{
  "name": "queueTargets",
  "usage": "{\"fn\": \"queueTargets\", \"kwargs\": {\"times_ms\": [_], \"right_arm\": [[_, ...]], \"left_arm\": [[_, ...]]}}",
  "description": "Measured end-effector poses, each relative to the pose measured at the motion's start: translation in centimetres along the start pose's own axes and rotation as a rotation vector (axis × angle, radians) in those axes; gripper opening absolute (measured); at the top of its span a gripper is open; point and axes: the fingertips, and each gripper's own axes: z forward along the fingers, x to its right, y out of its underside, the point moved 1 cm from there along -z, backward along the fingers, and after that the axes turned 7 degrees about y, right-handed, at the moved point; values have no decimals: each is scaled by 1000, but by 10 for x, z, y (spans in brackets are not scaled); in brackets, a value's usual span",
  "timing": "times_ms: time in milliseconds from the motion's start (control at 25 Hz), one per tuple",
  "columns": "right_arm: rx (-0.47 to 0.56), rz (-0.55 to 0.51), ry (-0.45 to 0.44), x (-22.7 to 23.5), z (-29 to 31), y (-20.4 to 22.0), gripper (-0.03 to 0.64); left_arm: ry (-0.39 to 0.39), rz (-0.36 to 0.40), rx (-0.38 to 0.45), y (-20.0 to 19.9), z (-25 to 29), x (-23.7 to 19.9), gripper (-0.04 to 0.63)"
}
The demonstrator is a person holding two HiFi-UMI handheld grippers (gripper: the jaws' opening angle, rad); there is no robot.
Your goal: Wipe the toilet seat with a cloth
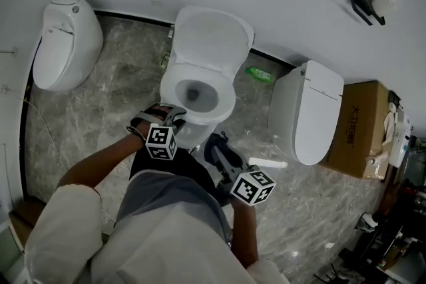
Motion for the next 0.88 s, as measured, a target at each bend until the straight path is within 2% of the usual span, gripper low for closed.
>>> {"fn": "queueTargets", "kwargs": {"times_ms": [80,240,360,480,680,880], "right_arm": [[-28,0,-2,0,2,10,77],[-98,15,-2,5,6,32,77],[-128,11,15,15,10,38,77],[-138,-7,49,25,17,42,77],[-164,13,69,40,29,54,77],[-181,41,129,73,42,65,77]], "left_arm": [[44,5,-3,6,4,16,114],[165,-37,32,15,9,45,124],[273,-103,69,17,15,59,126],[348,-174,103,22,22,72,126],[405,-289,112,37,38,102,124],[429,-353,100,49,59,125,118]]}}
